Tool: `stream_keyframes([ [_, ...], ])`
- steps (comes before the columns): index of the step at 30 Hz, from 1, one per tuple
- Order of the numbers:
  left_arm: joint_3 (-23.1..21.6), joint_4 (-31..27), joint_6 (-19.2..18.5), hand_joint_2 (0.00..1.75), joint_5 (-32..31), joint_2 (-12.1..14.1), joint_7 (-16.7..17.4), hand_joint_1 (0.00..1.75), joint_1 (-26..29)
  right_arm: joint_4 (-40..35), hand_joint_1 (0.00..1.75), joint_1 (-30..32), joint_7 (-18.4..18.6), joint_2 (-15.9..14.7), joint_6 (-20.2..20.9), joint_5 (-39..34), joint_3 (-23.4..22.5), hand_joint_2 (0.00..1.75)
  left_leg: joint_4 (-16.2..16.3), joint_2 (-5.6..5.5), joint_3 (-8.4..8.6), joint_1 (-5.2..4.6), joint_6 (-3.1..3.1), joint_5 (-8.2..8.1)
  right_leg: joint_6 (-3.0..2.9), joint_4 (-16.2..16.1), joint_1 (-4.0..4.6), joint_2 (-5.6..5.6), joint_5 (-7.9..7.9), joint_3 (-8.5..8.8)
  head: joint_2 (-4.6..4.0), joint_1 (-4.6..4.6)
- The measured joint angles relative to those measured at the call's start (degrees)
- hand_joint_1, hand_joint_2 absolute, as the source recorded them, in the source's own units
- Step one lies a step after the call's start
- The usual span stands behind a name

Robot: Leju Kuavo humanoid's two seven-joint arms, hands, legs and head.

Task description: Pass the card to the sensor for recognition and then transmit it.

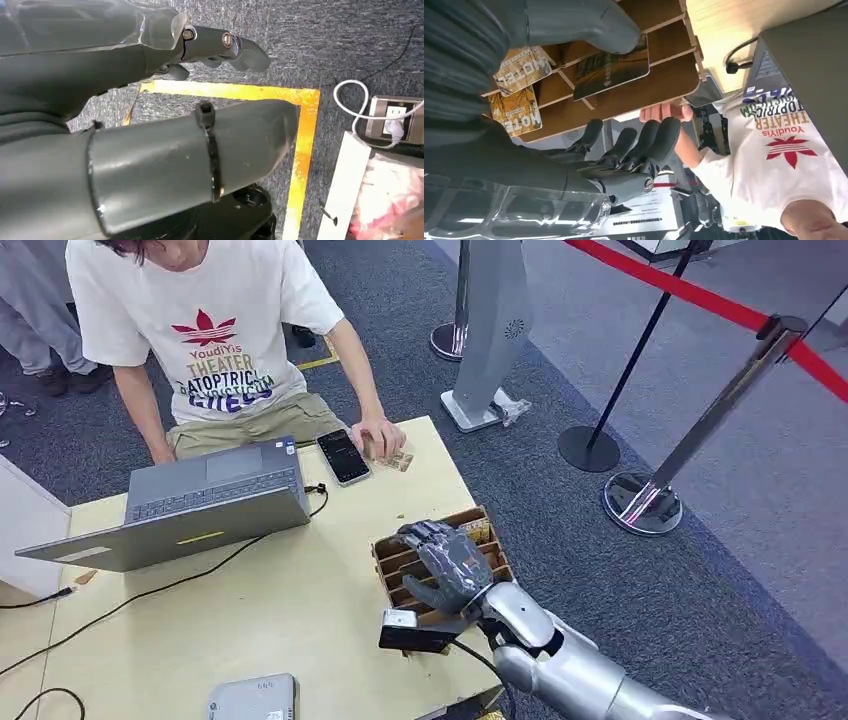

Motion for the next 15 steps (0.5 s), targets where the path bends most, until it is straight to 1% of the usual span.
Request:
stream_keyframes([
  [2, 0.00, 0.00, 0.07, 0.00, 0.04, -0.02, 0.00, 0.00, 0.00, 0.04, 0.66, -0.15, 0.00, 0.00, 0.02, 0.00, 0.04, 1.75, 0.00, 0.00, 0.00, 0.00, 0.00, 0.00, 0.00, 0.00, 0.00, 0.00, 0.00, 0.00, 0.00, 0.00],
  [8, 0.00, 0.00, 0.37, 0.00, -0.13, -0.07, 0.02, 0.00, 0.01, 0.04, 0.68, -0.26, 0.00, -0.09, 0.00, -0.02, 0.02, 1.75, 0.00, 0.00, 0.01, 0.00, 0.00, 0.00, 0.00, 0.00, 0.00, 0.00, 0.00, 0.00, 0.00, 0.00],
  [11, 0.00, 0.00, 0.37, 0.00, -0.13, -0.09, 0.02, 0.00, 0.02, 0.02, 0.66, -0.21, 0.00, -0.44, -0.04, 0.00, -0.07, 1.75, 0.00, 0.00, 0.01, 0.00, 0.00, 0.00, 0.00, 0.00, 0.00, 0.00, 0.00, 0.00, 0.00, 0.00],
  [12, 0.00, 0.00, 0.37, 0.00, -0.13, -0.09, 0.02, 0.00, 0.02, 0.00, 0.72, -0.19, 0.02, -0.55, -0.04, 0.00, -0.11, 1.75, 0.00, 0.00, 0.01, 0.00, 0.00, 0.00, 0.00, 0.00, 0.00, 0.00, 0.00, -0.01, 0.00, 0.00],
  [14, 0.00, 0.00, 0.37, 0.00, -0.15, -0.09, 0.02, 0.00, 0.01, -0.07, 0.66, -0.07, 0.28, -0.81, -0.09, 0.07, -0.17, 1.75, 0.00, 0.00, 0.02, -0.01, 0.00, 0.00, 0.00, 0.00, 0.00, 0.00, 0.00, -0.01, 0.00, 0.00],
  [15, 0.00, 0.00, 0.35, 0.00, -0.18, -0.09, 0.04, 0.00, 0.02, -0.11, 0.66, 0.05, 0.39, -0.96, -0.11, 0.22, -0.26, 1.75, 0.00, 0.00, 0.02, -0.01, 0.00, 0.00, 0.00, 0.00, 0.00, 0.00, 0.00, -0.01, 0.00, 0.00],
])
